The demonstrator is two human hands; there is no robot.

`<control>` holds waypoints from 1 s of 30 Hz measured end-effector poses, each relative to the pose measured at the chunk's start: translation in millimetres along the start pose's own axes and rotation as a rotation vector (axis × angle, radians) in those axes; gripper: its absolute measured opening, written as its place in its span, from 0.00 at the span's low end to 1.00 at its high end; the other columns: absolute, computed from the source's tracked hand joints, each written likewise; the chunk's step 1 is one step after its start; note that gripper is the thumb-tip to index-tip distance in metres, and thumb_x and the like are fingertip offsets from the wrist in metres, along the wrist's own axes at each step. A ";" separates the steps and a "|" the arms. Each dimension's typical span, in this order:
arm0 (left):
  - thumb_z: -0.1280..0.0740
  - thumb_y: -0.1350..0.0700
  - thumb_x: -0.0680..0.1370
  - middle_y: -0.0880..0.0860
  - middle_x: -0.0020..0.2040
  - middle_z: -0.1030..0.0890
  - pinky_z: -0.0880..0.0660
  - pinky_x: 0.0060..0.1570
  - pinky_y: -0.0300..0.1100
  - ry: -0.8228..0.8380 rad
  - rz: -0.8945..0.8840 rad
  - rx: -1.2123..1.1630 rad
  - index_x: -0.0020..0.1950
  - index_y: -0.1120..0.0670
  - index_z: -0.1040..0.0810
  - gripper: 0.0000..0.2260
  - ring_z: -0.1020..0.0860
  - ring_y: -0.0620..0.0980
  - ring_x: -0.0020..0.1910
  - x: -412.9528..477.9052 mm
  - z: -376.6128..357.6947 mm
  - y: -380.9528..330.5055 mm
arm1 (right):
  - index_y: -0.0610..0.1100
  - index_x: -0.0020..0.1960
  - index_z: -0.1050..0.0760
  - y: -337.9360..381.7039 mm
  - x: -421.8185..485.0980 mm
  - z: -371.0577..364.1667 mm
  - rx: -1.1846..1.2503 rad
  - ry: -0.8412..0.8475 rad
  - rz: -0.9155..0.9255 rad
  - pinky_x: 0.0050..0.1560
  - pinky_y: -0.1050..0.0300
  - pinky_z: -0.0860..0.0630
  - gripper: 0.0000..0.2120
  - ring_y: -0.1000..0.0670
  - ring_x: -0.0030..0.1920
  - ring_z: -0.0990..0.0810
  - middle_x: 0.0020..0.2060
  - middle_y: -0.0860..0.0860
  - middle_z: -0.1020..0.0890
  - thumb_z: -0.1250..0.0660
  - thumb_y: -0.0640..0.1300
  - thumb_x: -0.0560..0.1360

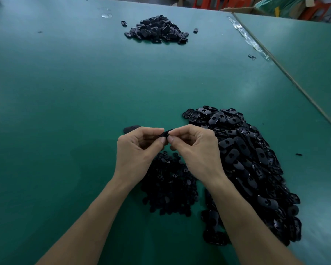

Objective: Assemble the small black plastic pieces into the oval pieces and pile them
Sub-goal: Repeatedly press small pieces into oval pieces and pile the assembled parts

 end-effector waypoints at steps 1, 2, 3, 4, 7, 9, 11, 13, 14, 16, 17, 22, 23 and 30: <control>0.26 0.67 0.74 0.51 0.43 0.13 0.19 0.47 0.40 0.005 -0.002 0.004 0.48 0.51 0.15 0.11 0.14 0.50 0.43 0.0 -0.1 -0.1 | 0.48 0.44 0.16 0.0 0.3 -0.1 0.001 0.006 -0.002 0.42 0.60 0.19 0.06 0.55 0.38 0.15 0.36 0.54 0.14 0.25 0.38 0.73; 0.26 0.67 0.74 0.51 0.44 0.13 0.19 0.47 0.39 0.010 -0.003 0.007 0.49 0.51 0.15 0.11 0.14 0.50 0.43 0.0 -0.1 -0.2 | 0.48 0.44 0.16 -0.1 0.4 -0.1 0.005 0.012 -0.005 0.42 0.61 0.19 0.06 0.55 0.38 0.15 0.35 0.54 0.14 0.25 0.38 0.73; 0.26 0.67 0.74 0.51 0.44 0.13 0.19 0.47 0.39 0.015 -0.003 0.010 0.49 0.51 0.15 0.11 0.14 0.50 0.43 0.1 -0.3 -0.2 | 0.49 0.44 0.16 -0.5 0.6 -0.1 0.010 0.016 -0.008 0.41 0.62 0.20 0.06 0.55 0.38 0.15 0.35 0.54 0.14 0.25 0.38 0.74; 0.26 0.67 0.74 0.51 0.44 0.13 0.19 0.47 0.39 0.021 -0.004 0.011 0.49 0.51 0.15 0.11 0.14 0.50 0.43 0.1 -0.5 -0.2 | 0.49 0.44 0.16 -1.1 0.7 -0.1 0.013 0.015 -0.010 0.40 0.63 0.20 0.07 0.55 0.37 0.15 0.35 0.54 0.15 0.25 0.37 0.74; 0.26 0.68 0.73 0.50 0.44 0.13 0.20 0.46 0.38 0.043 -0.015 0.023 0.48 0.52 0.16 0.11 0.14 0.48 0.43 -0.3 -2.9 -1.6 | 0.47 0.44 0.15 -1.4 -0.3 -0.3 -0.016 -0.036 0.015 0.41 0.66 0.21 0.06 0.58 0.37 0.16 0.35 0.56 0.15 0.24 0.36 0.73; 0.26 0.66 0.73 0.50 0.44 0.13 0.20 0.46 0.37 0.042 -0.022 0.037 0.48 0.51 0.16 0.11 0.14 0.48 0.43 -0.4 -3.6 -2.2 | 0.45 0.46 0.14 -0.2 -3.0 -3.0 -0.051 -0.073 0.047 0.43 0.66 0.20 0.06 0.59 0.39 0.16 0.38 0.56 0.14 0.25 0.36 0.73; 0.27 0.63 0.73 0.50 0.43 0.13 0.19 0.47 0.38 0.019 -0.012 0.028 0.47 0.51 0.17 0.08 0.14 0.49 0.44 -0.1 -2.3 -1.3 | 0.43 0.50 0.14 1.1 -6.7 -6.5 -0.061 -0.085 0.083 0.48 0.65 0.20 0.06 0.59 0.43 0.16 0.42 0.54 0.14 0.25 0.36 0.74; 0.28 0.60 0.72 0.51 0.43 0.14 0.18 0.47 0.41 -0.004 0.007 0.027 0.46 0.52 0.18 0.05 0.15 0.50 0.43 -0.1 -0.9 0.6 | 0.43 0.52 0.14 3.0 -10.0 -8.8 -0.071 -0.078 0.128 0.49 0.67 0.21 0.07 0.59 0.45 0.16 0.44 0.53 0.14 0.26 0.36 0.74; 0.28 0.60 0.72 0.51 0.42 0.14 0.18 0.47 0.42 -0.011 0.011 0.039 0.46 0.52 0.18 0.05 0.15 0.50 0.43 0.0 -0.3 1.4 | 0.43 0.52 0.14 3.9 -11.0 -9.7 -0.086 -0.070 0.153 0.49 0.68 0.22 0.07 0.59 0.45 0.17 0.44 0.53 0.15 0.26 0.36 0.75; 0.27 0.61 0.73 0.51 0.42 0.14 0.18 0.47 0.43 -0.017 0.012 0.057 0.46 0.52 0.19 0.05 0.16 0.49 0.42 0.7 0.9 2.6 | 0.43 0.53 0.14 5.2 -12.5 -11.9 -0.117 -0.041 0.185 0.48 0.69 0.24 0.08 0.58 0.45 0.18 0.44 0.52 0.15 0.27 0.37 0.76; 0.27 0.63 0.74 0.51 0.41 0.15 0.18 0.46 0.43 -0.019 0.016 0.054 0.46 0.52 0.19 0.06 0.16 0.48 0.41 1.3 1.5 3.2 | 0.43 0.54 0.14 5.5 -12.8 -12.4 -0.126 -0.022 0.188 0.47 0.70 0.24 0.08 0.58 0.45 0.18 0.44 0.52 0.16 0.27 0.37 0.76; 0.28 0.68 0.75 0.49 0.40 0.15 0.21 0.42 0.35 0.028 0.046 -0.017 0.47 0.53 0.19 0.10 0.17 0.45 0.39 2.1 -0.2 2.8 | 0.52 0.57 0.16 5.6 -2.7 0.0 -0.141 0.017 0.150 0.45 0.70 0.26 0.11 0.57 0.45 0.20 0.47 0.56 0.18 0.27 0.40 0.76; 0.28 0.69 0.75 0.49 0.40 0.14 0.21 0.43 0.34 0.045 0.053 -0.035 0.47 0.53 0.19 0.10 0.17 0.44 0.39 1.6 -1.4 2.7 | 0.53 0.58 0.17 3.7 0.7 2.9 -0.117 0.035 0.103 0.47 0.68 0.24 0.13 0.58 0.45 0.19 0.47 0.57 0.17 0.27 0.41 0.76; 0.26 0.68 0.74 0.50 0.41 0.14 0.21 0.44 0.34 0.102 0.077 -0.062 0.48 0.54 0.18 0.10 0.16 0.44 0.40 1.3 -3.1 1.2 | 0.45 0.49 0.16 0.9 13.3 7.6 0.005 0.259 -0.008 0.39 0.65 0.22 0.04 0.53 0.37 0.14 0.36 0.50 0.13 0.26 0.38 0.75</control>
Point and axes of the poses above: each hand's wrist, its own x-axis towards the middle knuckle, its own z-axis out of the back of the hand, y = z × x, the point moved 6 cm from there along x, towards the middle knuckle
